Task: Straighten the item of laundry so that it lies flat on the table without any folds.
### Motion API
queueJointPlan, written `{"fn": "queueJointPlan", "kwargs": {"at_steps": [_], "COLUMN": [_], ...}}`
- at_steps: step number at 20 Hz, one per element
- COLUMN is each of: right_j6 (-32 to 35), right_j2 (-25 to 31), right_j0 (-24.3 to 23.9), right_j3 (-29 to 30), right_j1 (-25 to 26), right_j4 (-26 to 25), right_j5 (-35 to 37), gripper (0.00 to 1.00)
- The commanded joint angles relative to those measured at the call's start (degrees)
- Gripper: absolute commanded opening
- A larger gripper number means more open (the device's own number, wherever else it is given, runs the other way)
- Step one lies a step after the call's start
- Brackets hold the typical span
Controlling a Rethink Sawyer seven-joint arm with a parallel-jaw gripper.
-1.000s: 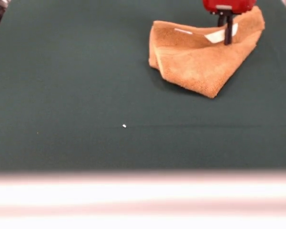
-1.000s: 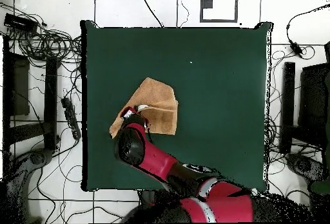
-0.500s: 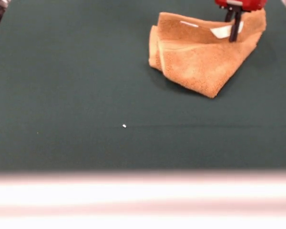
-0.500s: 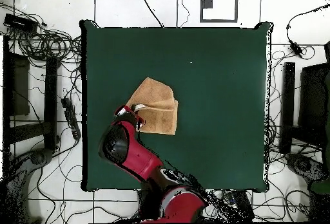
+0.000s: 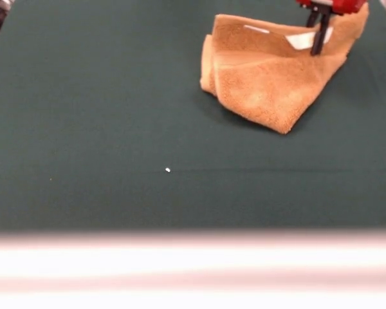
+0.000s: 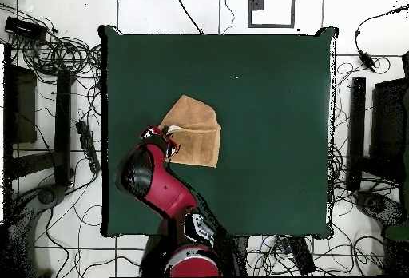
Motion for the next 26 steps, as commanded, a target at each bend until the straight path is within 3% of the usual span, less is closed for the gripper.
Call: {"fn": "queueJointPlan", "kwargs": {"at_steps": [1,5,12,26], "right_j6": [-9.1,-8.7,-5.4,-0.8], "right_j2": [-9.8,-15.8,-23.3,-27.1], "right_j0": [6.5,10.5,13.8,13.9], "right_j3": [-11.4,-15.7,-21.8,-29.7], "right_j1": [1.8,3.9,6.7,8.9], "right_j4": [5.8,4.6,-2.5,-17.4], "right_j5": [9.7,14.0,19.8,22.9], "gripper": [0.0,0.0,0.0,0.0]}}
